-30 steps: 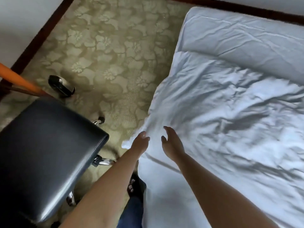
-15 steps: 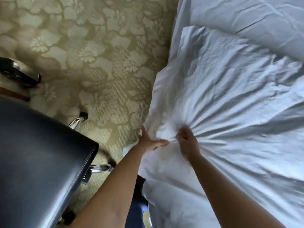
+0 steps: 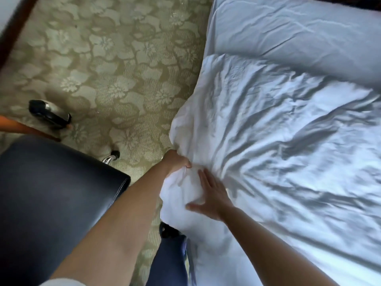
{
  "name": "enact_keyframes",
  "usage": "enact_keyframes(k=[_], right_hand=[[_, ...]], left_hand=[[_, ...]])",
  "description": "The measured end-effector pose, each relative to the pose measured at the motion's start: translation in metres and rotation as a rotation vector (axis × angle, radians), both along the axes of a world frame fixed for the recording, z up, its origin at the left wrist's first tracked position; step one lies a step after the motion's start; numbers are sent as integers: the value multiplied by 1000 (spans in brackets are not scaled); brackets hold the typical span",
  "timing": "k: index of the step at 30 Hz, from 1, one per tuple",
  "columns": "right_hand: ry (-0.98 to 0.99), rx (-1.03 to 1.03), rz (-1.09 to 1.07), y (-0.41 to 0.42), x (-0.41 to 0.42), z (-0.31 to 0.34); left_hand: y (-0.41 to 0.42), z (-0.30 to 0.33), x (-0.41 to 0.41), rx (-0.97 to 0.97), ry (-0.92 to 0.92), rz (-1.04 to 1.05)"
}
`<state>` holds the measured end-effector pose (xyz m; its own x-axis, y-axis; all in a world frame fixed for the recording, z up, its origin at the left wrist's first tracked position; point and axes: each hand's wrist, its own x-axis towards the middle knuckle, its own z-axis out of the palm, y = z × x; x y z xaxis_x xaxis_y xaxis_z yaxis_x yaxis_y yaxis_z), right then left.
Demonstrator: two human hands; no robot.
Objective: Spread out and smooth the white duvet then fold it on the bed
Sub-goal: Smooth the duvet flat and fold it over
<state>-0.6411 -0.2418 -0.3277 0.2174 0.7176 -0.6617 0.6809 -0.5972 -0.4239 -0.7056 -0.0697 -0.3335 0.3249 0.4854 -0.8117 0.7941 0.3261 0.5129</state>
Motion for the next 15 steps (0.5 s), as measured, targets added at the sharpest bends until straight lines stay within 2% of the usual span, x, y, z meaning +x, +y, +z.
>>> enact_keyframes(k=[3,5,7,11,15], right_hand=[[106,97,-159,-7,14,41],[143,136,-173,-20,31,76],[113,169,-270,-31,39,103],[9,431,-745,-90,73,158],[-97,454,-943,-152,142,189]], left_hand=[[-30,56,16,103,-34,16],[-56,98,37,190,-67,-11],[-75,137,62,268,-84,-51],[-160,220,128,427,-214,-191],[-243,246,185,495,-319,-191]])
